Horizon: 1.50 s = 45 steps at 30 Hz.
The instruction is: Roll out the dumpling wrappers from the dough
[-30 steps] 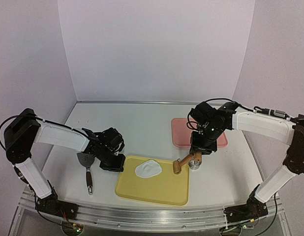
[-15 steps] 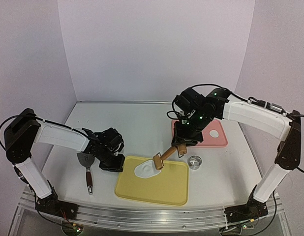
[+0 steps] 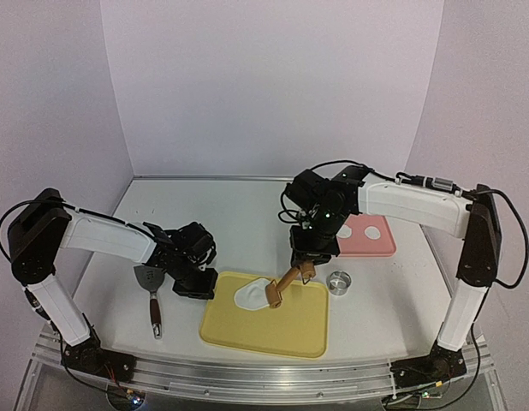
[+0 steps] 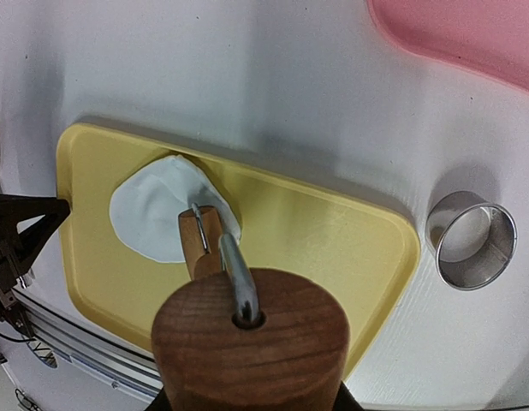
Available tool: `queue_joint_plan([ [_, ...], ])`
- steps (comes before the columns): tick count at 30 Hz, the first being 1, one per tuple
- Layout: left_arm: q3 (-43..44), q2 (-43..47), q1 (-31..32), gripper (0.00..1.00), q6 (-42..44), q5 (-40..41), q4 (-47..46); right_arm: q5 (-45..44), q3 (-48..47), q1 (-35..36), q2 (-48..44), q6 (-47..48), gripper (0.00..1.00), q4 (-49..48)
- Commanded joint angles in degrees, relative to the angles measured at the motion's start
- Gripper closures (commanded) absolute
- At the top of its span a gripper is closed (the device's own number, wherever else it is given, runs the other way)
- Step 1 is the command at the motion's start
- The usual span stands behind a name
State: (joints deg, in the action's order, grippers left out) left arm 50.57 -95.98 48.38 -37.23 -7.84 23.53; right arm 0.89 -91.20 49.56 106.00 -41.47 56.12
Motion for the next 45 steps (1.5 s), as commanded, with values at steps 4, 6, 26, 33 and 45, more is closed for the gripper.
queue_joint_plan([
  [4, 2.1, -0.2, -0.1, 1.0, 1.2, -0.9, -0.8, -4.8, 0.0, 0.4, 3.9, -1.5, 1.0, 1.4],
  [6, 2.0, -0.2, 0.0, 1.0, 1.2, -1.0, -1.0, -5.0, -0.5, 0.8, 5.4, -1.5, 1.0, 1.4],
  [26, 1.0, 1.2, 0.0, 1.0, -0.1, 0.2, -1.0, -10.1, -2.3, 3.1, 10.6, -1.7, 1.0, 1.6],
  [33, -0.7, 2.6, -0.1, 1.0, -0.5, 0.2, -0.8, -12.1, 7.3, -1.1, 3.2, -1.4, 1.0, 1.9],
  [45, -0.4, 2.3, 0.0, 1.0, -0.1, -1.0, -1.9, -10.3, 1.4, 0.1, 8.4, -1.2, 1.0, 1.8],
])
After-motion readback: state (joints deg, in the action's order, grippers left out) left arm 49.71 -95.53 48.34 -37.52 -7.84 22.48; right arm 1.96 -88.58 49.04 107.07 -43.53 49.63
